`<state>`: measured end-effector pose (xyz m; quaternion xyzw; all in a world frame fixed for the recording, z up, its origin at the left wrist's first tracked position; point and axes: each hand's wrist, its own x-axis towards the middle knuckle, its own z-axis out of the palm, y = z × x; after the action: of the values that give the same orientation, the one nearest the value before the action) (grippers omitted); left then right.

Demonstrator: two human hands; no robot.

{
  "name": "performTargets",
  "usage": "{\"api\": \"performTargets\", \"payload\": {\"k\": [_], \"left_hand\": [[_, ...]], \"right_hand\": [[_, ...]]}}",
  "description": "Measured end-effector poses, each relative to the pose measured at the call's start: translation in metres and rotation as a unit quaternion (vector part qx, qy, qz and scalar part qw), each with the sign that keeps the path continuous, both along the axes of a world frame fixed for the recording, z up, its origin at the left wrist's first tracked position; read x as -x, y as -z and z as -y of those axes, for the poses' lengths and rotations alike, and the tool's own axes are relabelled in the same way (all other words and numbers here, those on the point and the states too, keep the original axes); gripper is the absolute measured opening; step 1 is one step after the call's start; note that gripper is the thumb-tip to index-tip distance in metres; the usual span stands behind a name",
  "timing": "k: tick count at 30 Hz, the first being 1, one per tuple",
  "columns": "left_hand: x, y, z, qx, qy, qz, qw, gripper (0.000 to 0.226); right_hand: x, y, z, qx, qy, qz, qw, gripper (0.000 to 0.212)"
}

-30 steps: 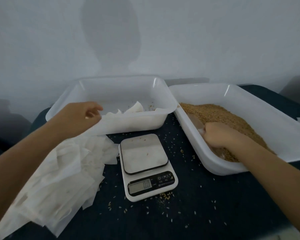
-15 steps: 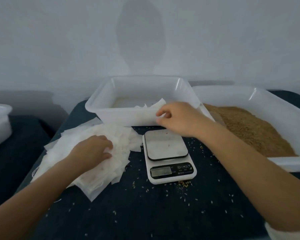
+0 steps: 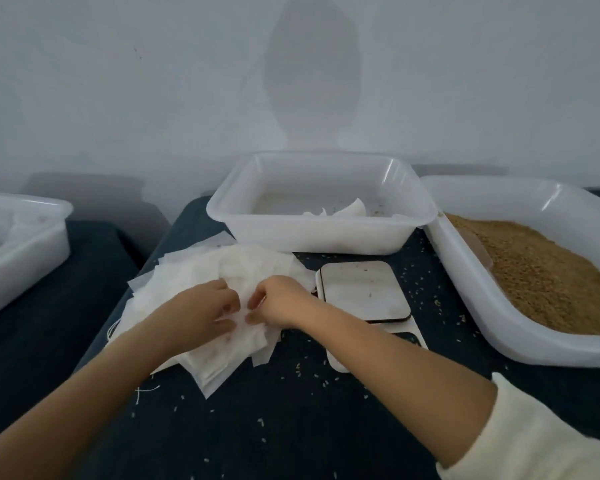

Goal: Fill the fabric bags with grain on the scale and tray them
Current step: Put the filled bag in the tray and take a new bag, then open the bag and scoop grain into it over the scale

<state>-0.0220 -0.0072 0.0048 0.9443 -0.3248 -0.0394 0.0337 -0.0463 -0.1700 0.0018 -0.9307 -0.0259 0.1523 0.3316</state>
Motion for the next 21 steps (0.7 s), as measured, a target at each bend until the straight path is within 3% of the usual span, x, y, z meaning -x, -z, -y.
{"api": "performTargets", "payload": {"k": [5, 9, 14, 17, 21], "left_hand": [[0.004, -0.004, -0.009, 0.087, -0.002, 0.055, 0.995, 0.008], [0.008, -0.023, -0.005, 0.218, -0.037, 0.053, 0.974, 0.006], [0.01, -0.054, 0.004, 0.397, -0.084, 0.002, 0.914, 0.007], [0.011, -0.065, 0.007, 0.533, -0.106, -0.144, 0.827, 0.012], [0.022, -0.068, 0.014, 0.663, -0.121, -0.286, 0.681, 0.021]], "right_hand": [[-0.001, -0.003, 0.013, -0.034, 0.007, 0.016, 0.999, 0.023], [0.004, -0.016, 0.018, -0.08, 0.006, 0.068, 0.994, 0.051], [0.007, -0.036, 0.018, -0.201, 0.009, 0.096, 0.975, 0.077], [0.007, -0.045, 0.021, -0.298, 0.04, 0.036, 0.953, 0.077], [0.014, -0.047, 0.037, -0.478, 0.052, -0.092, 0.872, 0.02]]}}
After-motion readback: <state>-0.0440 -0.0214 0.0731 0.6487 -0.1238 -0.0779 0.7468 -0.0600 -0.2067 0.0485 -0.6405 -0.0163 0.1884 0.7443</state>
